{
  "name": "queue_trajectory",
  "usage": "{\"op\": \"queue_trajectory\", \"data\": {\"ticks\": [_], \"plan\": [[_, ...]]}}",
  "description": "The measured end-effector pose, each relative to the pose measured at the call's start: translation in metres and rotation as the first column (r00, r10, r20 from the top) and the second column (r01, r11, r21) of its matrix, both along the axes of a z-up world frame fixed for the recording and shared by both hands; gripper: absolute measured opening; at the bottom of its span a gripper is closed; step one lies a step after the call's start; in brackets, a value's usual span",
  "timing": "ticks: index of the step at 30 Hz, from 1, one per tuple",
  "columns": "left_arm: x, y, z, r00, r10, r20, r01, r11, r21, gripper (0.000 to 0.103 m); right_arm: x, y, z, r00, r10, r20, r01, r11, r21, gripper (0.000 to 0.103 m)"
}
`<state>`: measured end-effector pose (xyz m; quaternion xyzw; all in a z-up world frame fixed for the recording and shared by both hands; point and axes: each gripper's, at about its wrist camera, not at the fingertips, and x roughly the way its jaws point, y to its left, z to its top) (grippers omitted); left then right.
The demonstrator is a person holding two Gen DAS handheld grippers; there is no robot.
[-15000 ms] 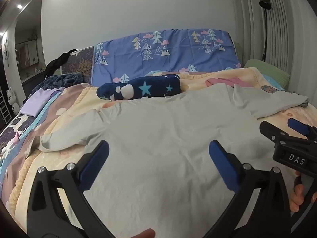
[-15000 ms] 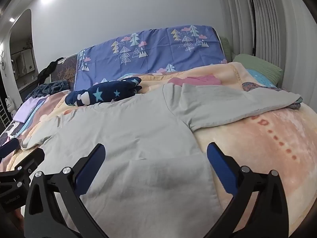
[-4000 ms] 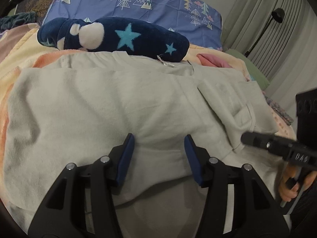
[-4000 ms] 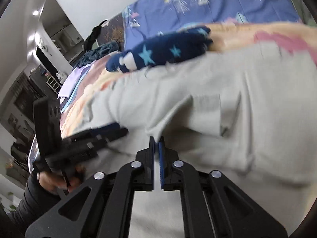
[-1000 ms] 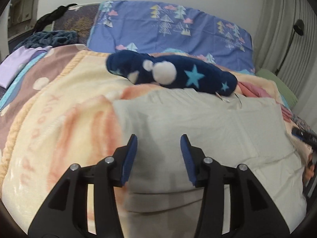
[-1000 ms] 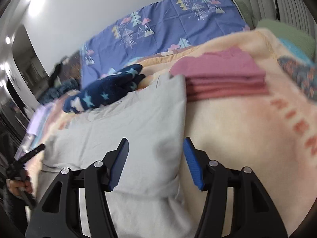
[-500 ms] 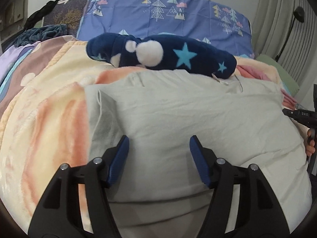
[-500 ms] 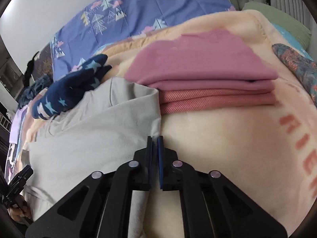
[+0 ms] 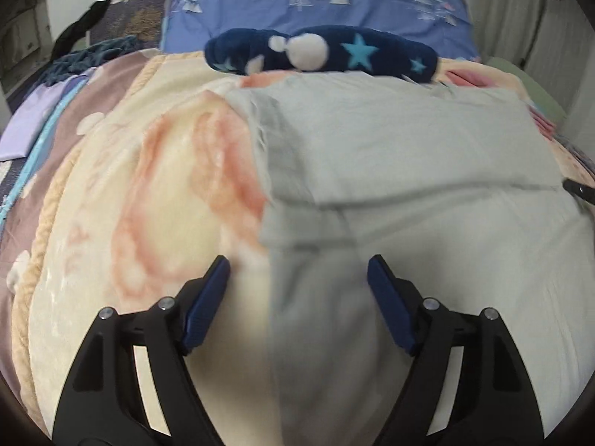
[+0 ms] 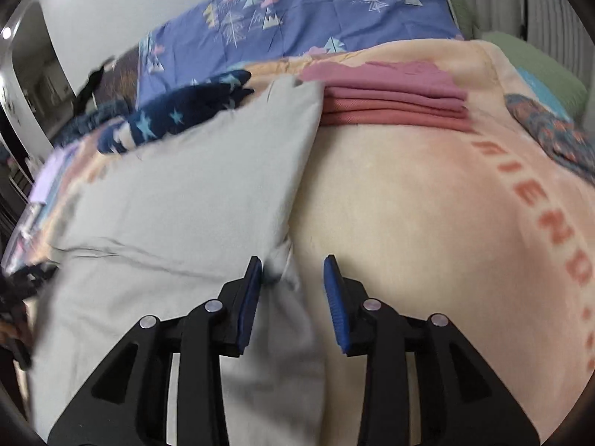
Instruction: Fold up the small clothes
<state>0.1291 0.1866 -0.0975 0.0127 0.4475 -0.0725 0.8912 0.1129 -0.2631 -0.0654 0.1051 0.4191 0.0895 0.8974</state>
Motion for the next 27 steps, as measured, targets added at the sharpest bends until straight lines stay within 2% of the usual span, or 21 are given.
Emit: {"op": "queue_trajectory", "data": {"ticks": [3,8,13,16,23,26,27], "plan": [[-0.035,0.014,-0.001,0.999,-0.029,0.012,0.03,0.998,-0.063,0.077,-0.03,-0.016,-0.003,1.0,0.025,-0.012,-0.025,0.999,0.02,0.035],[-0.097,0.032,-0.004,0.996,-0.088,0.003,0.086,0.974,-0.211,0.071,-0.093,-0.035,-0.019,0.995,0.088,-0.055,-0.074,0.973,0.219,0.035],[-0.154,0.032,-0.006,0.984,-0.177,-0.011,0.168,0.951,-0.26,0.071,-0.154,-0.036,-0.023,0.986,0.153,-0.065,-0.129,0.951,0.281,0.035],[-0.187,0.032,-0.009,0.976,-0.216,-0.016,0.204,0.942,-0.266,0.071,-0.187,-0.038,-0.023,0.984,0.166,-0.069,-0.14,0.948,0.286,0.035],[-0.256,0.036,-0.009,0.972,-0.236,0.021,0.226,0.895,-0.385,0.071,-0.258,-0.052,-0.024,0.978,0.201,-0.051,-0.165,0.904,0.395,0.035],[-0.273,0.037,-0.01,0.97,-0.241,0.039,0.236,0.884,-0.404,0.07,-0.265,-0.054,-0.024,0.978,0.208,-0.03,-0.177,0.891,0.418,0.037],[-0.274,0.038,-0.01,0.972,-0.231,0.04,0.227,0.882,-0.413,0.066,-0.265,-0.054,-0.024,0.979,0.205,-0.021,-0.176,0.885,0.43,0.037]]}}
